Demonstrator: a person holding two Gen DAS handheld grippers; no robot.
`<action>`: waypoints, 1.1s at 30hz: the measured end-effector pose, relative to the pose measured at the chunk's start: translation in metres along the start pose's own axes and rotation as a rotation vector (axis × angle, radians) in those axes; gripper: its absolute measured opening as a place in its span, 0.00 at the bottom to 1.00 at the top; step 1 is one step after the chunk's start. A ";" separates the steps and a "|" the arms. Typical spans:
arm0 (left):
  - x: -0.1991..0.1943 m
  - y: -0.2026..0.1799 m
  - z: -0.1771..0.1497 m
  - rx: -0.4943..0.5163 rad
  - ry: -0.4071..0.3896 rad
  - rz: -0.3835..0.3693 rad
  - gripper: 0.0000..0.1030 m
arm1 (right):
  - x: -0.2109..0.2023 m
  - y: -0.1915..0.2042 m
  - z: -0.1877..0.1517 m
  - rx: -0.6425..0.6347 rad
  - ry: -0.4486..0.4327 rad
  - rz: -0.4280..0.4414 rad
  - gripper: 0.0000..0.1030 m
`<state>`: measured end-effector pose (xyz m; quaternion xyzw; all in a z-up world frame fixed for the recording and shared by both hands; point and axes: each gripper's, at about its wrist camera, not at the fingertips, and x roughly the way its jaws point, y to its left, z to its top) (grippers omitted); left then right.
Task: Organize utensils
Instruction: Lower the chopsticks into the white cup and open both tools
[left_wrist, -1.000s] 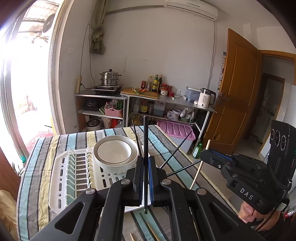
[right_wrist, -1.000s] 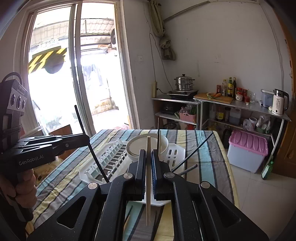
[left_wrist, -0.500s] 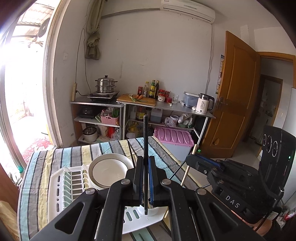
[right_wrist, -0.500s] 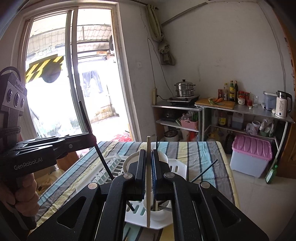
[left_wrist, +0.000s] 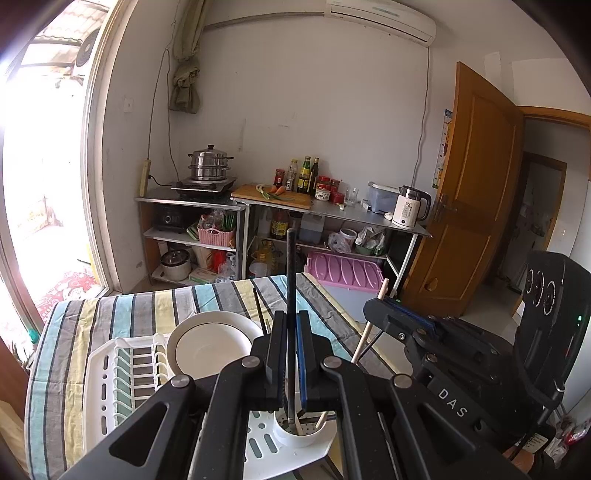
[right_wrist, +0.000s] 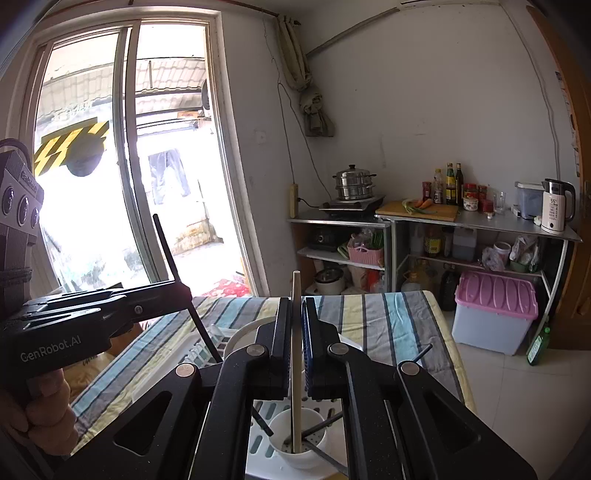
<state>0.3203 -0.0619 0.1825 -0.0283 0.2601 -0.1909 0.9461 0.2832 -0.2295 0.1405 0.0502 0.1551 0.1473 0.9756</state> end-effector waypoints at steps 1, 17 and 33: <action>0.002 0.000 0.000 -0.001 0.001 -0.001 0.04 | 0.001 0.002 0.000 -0.004 -0.001 -0.004 0.05; 0.034 0.011 -0.022 -0.032 0.077 -0.005 0.04 | 0.017 -0.001 -0.023 -0.002 0.066 -0.010 0.05; 0.047 0.020 -0.047 -0.052 0.124 0.030 0.05 | 0.016 -0.019 -0.046 0.037 0.129 -0.029 0.05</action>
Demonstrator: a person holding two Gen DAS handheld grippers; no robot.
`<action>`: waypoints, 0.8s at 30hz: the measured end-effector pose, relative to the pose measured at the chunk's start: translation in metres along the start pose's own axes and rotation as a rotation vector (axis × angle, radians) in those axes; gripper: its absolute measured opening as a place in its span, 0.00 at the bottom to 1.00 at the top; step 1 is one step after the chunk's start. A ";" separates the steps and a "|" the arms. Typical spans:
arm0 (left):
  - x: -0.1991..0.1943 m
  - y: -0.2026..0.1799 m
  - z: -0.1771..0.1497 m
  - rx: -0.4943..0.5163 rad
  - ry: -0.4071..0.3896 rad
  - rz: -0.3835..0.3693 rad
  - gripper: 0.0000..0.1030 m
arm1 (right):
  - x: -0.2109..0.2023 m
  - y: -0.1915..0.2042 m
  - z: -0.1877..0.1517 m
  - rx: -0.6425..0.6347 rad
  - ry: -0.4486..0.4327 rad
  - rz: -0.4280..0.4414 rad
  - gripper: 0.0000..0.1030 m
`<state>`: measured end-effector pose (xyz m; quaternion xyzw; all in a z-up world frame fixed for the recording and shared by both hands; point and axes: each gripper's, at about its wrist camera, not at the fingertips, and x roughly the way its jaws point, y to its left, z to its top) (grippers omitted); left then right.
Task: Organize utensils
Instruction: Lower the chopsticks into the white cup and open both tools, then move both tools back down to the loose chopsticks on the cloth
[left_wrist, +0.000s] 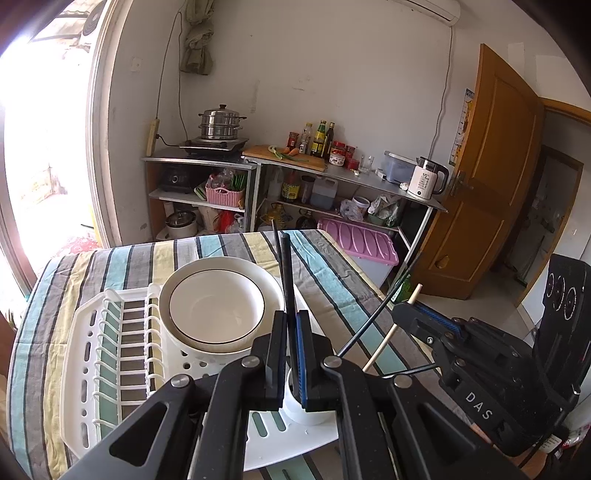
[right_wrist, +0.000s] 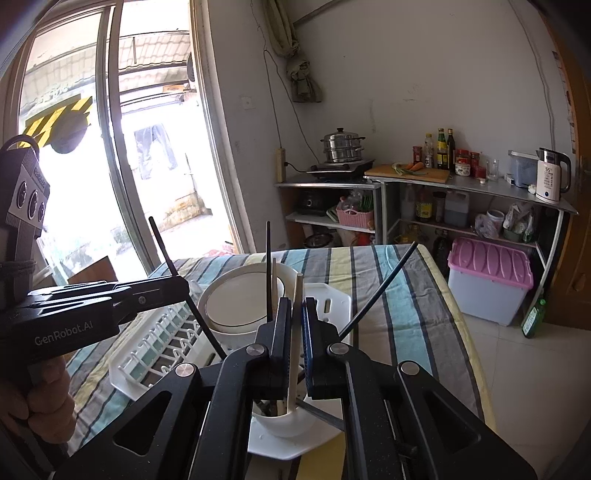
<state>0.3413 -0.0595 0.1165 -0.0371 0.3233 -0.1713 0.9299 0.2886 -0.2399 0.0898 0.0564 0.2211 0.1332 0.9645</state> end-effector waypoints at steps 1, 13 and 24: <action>-0.001 0.000 -0.001 0.000 -0.001 0.001 0.05 | 0.000 0.000 0.000 0.002 0.002 0.001 0.06; -0.024 0.001 -0.019 0.018 -0.037 0.039 0.06 | -0.021 0.001 -0.005 -0.026 -0.009 0.011 0.10; -0.059 -0.002 -0.063 0.024 -0.047 0.031 0.07 | -0.070 0.010 -0.014 -0.055 -0.078 0.041 0.14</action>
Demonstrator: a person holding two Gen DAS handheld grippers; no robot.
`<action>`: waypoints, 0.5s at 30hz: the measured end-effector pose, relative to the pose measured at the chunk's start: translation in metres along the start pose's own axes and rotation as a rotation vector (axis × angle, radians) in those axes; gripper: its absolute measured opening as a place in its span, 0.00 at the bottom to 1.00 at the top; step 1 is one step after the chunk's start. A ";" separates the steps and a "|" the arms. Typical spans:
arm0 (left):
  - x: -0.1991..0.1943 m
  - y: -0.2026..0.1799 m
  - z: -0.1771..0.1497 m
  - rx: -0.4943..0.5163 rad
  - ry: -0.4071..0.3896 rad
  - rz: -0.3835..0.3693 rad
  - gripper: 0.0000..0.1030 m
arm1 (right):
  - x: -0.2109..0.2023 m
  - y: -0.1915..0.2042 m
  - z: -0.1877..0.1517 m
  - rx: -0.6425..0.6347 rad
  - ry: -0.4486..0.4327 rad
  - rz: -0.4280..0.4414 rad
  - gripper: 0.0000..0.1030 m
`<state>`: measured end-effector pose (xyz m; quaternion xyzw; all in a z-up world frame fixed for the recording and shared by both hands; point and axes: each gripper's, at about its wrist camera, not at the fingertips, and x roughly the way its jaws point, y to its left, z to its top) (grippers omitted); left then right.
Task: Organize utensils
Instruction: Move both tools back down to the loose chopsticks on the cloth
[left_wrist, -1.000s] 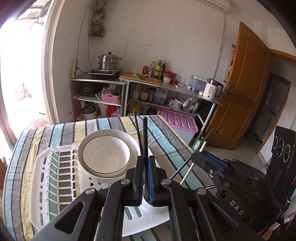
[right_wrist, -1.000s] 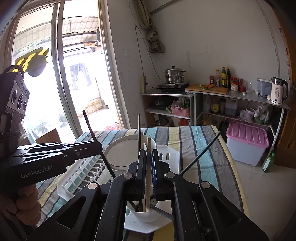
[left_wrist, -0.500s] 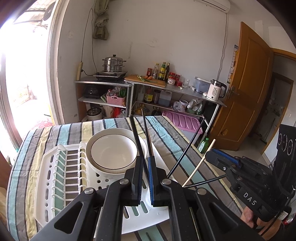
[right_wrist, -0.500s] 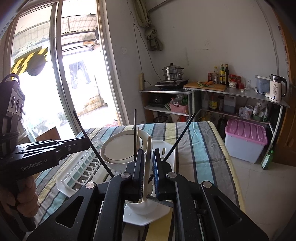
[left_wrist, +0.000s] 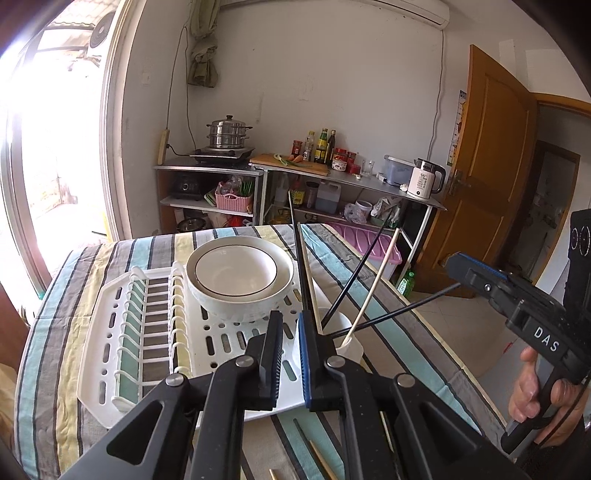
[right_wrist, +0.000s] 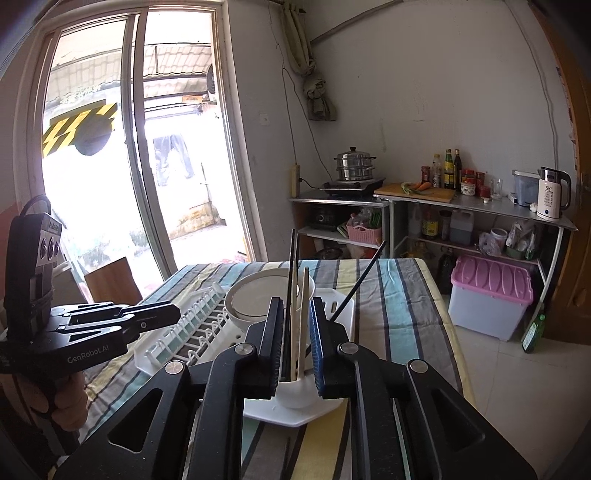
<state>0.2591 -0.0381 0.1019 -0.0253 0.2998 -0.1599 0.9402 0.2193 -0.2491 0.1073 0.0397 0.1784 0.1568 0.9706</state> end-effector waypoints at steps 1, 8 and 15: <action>-0.004 -0.001 -0.007 0.003 0.002 0.000 0.07 | -0.005 0.000 -0.003 0.002 -0.005 0.004 0.14; -0.029 -0.009 -0.058 0.024 0.020 0.003 0.08 | -0.034 0.008 -0.036 0.003 0.015 0.020 0.14; -0.050 -0.013 -0.105 -0.005 0.036 0.022 0.08 | -0.056 0.020 -0.076 -0.009 0.068 0.018 0.14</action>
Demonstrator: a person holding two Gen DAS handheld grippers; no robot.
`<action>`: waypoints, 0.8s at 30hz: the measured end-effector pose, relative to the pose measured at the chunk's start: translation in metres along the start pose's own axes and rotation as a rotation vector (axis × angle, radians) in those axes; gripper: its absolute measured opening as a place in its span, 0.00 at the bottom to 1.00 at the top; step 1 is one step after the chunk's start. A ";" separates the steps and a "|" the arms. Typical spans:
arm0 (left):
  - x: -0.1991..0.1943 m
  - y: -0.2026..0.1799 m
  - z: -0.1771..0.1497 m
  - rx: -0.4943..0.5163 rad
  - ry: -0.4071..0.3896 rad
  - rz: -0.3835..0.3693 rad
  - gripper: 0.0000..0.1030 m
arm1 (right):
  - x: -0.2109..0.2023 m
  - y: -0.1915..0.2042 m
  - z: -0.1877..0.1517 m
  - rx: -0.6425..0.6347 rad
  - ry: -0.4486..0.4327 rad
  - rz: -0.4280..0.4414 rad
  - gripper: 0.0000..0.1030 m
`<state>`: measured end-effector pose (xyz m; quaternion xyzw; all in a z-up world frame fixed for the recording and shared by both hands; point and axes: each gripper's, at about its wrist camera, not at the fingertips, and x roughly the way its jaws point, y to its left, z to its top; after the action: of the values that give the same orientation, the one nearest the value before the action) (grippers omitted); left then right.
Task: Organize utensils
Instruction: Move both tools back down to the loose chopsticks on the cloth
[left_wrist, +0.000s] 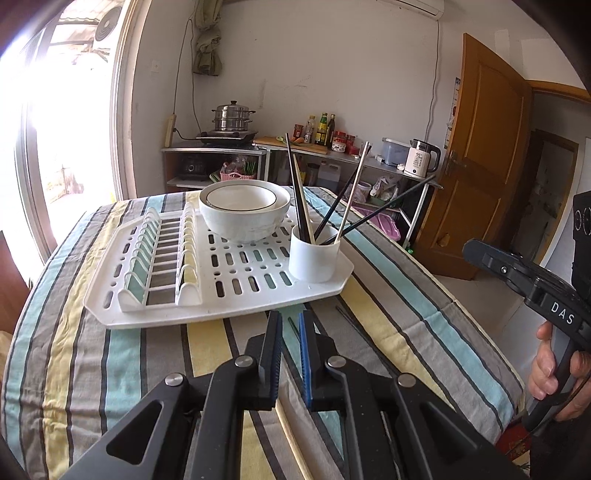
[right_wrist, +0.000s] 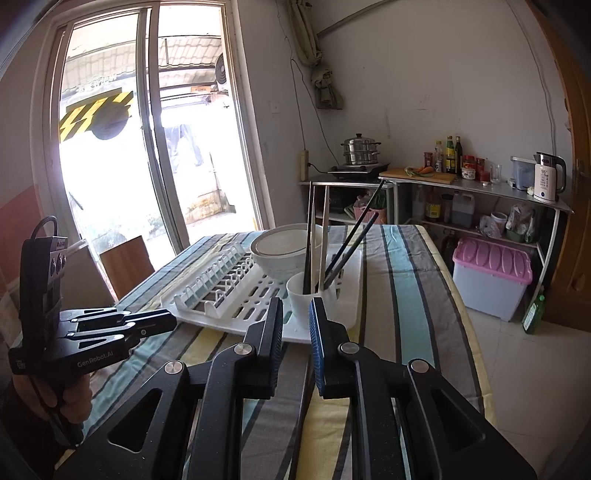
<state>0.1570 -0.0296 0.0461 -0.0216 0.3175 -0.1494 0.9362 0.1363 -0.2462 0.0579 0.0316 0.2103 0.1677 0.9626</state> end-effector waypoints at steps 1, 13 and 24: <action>-0.002 0.000 -0.006 -0.004 0.002 0.002 0.08 | -0.003 0.001 -0.006 0.001 0.008 0.001 0.15; -0.020 0.002 -0.050 -0.023 0.033 0.030 0.15 | -0.017 0.004 -0.042 0.034 0.060 0.011 0.15; -0.018 0.005 -0.058 -0.035 0.053 0.056 0.16 | -0.013 0.011 -0.052 0.026 0.088 0.013 0.15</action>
<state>0.1100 -0.0159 0.0091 -0.0250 0.3452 -0.1180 0.9307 0.1002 -0.2410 0.0168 0.0382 0.2542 0.1723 0.9509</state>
